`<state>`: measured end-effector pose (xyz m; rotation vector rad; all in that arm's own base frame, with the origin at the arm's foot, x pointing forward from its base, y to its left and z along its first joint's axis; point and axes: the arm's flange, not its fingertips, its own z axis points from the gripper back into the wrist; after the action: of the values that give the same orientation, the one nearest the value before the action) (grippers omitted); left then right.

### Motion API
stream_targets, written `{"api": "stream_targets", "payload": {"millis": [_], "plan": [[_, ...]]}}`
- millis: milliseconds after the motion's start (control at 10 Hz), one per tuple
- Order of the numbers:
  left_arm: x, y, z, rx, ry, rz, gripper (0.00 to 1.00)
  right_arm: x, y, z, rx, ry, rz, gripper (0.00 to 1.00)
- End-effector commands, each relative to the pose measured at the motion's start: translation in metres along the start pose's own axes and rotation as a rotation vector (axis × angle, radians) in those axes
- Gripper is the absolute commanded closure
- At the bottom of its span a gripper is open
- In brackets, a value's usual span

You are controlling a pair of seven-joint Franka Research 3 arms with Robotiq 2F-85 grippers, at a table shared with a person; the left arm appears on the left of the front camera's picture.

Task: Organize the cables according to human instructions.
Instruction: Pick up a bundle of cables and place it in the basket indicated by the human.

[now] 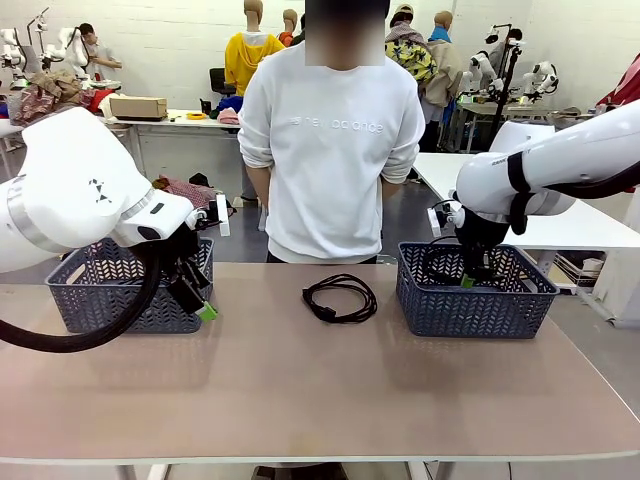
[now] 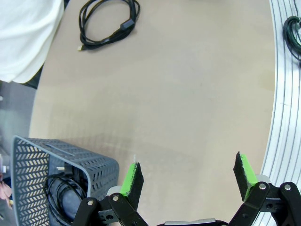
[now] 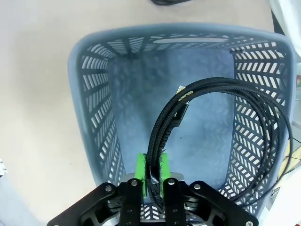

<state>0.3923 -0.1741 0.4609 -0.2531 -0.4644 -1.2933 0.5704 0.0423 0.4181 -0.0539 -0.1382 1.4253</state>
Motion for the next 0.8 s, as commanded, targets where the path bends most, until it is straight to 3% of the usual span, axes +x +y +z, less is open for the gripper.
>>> {"api": "stream_targets", "payload": {"millis": [0, 100, 200, 300, 400, 500, 600, 700], "plan": [[0.0, 0.0, 0.001, -0.005, -0.001, 0.002, 0.0, -0.002, -0.008, 0.004, 0.006, -0.035, 0.006, 0.67], [0.0, 0.0, 0.001, -0.005, -0.001, 0.002, 0.0, -0.002, -0.008, 0.011, 0.004, -0.054, -0.013, 0.47], [0.0, 0.0, 0.001, -0.005, -0.001, 0.002, 0.0, -0.001, -0.009, 0.015, 0.002, -0.055, -0.025, 0.63], [0.0, 0.0, 0.001, -0.005, -0.001, 0.002, 0.0, 0.001, -0.009, 0.018, -0.002, -0.05, -0.024, 0.28], [0.0, 0.0, 0.001, -0.005, -0.001, 0.002, 0.0, 0.003, -0.009, 0.02, 0.002, -0.046, -0.026, 0.43], [0.0, 0.0, 0.001, -0.005, -0.001, 0.002, 0.0, 0.005, -0.009, 0.021, 0.007, -0.039, -0.022, 0.08], [0.0, 0.0, 0.001, -0.005, -0.001, 0.002, 0.0, 0.006, -0.009, 0.021, 0.01, -0.035, -0.02, 0.23], [0.0, 0.0, 0.001, -0.005, -0.001, 0.002, 0.0, 0.006, -0.01, 0.021, 0.017, -0.03, -0.02, 0.0]]}}
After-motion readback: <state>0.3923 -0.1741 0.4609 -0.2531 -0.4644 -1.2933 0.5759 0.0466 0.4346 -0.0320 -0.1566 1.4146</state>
